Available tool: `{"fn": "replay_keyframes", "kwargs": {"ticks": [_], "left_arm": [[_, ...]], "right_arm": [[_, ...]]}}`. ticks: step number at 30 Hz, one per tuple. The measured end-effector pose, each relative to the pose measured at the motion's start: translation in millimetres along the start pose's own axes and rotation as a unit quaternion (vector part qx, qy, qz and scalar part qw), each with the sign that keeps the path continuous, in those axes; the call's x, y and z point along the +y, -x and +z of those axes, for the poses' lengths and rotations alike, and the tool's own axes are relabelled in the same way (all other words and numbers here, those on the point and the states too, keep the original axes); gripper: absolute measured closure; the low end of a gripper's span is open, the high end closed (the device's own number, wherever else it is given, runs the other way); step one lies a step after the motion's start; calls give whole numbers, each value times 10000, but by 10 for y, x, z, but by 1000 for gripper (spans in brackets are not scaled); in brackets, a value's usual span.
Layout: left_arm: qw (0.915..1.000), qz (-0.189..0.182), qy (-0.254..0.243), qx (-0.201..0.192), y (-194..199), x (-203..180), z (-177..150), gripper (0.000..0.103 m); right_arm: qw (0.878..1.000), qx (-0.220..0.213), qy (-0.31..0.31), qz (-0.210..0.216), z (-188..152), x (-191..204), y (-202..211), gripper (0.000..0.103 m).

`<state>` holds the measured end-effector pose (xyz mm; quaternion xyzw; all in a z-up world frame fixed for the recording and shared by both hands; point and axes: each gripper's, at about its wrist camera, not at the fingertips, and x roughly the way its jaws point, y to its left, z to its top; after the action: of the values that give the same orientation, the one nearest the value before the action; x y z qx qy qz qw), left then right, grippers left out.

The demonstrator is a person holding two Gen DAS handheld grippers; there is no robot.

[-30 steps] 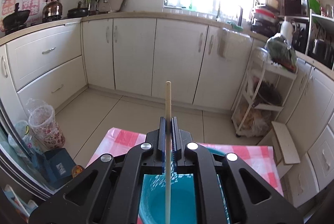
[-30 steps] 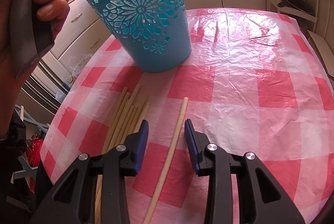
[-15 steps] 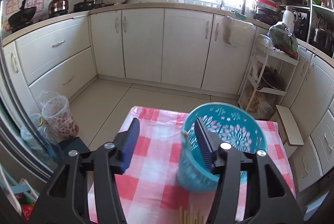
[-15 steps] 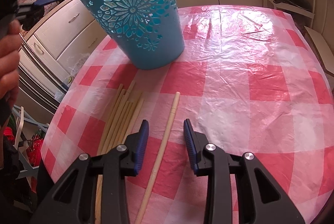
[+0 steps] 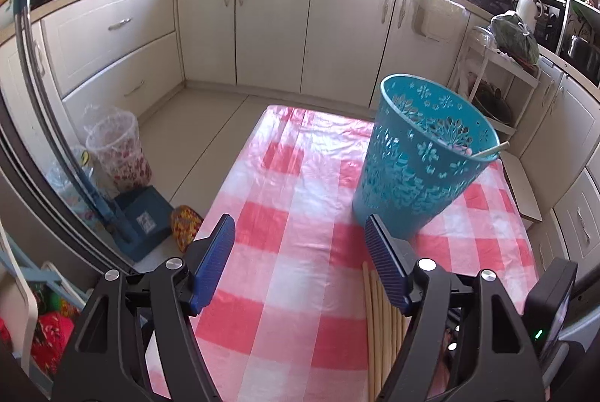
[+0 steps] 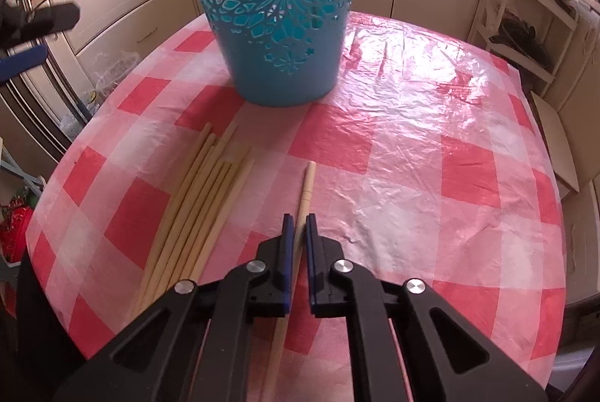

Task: Organize utensils
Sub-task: 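Lift the stick with the right gripper over the basket and release it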

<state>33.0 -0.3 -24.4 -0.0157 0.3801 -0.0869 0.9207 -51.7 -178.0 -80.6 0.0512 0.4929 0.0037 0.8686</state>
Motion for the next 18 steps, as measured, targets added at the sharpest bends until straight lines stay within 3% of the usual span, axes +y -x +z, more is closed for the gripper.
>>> {"fn": "replay_keyframes", "kwargs": {"ticks": [4,9,13,18], "left_arm": [[9999,39,77,105,2,138,-130,35],[9989,72,267,388,-68,331,-296,35],[9982,22,367,474,-53,408,-367,35],[9981,-62,423,451,18,431,-379,35]], "right_arm": [[9938,-55,-807,763,-78,-273,220,97],[9722,-909,-1289,1729,86,-469,881,97],[9567,-1820,-1148,1958,561,-418,1361,97],[9406,-2686,-1141,1737,1252,-235,1439,97]]}}
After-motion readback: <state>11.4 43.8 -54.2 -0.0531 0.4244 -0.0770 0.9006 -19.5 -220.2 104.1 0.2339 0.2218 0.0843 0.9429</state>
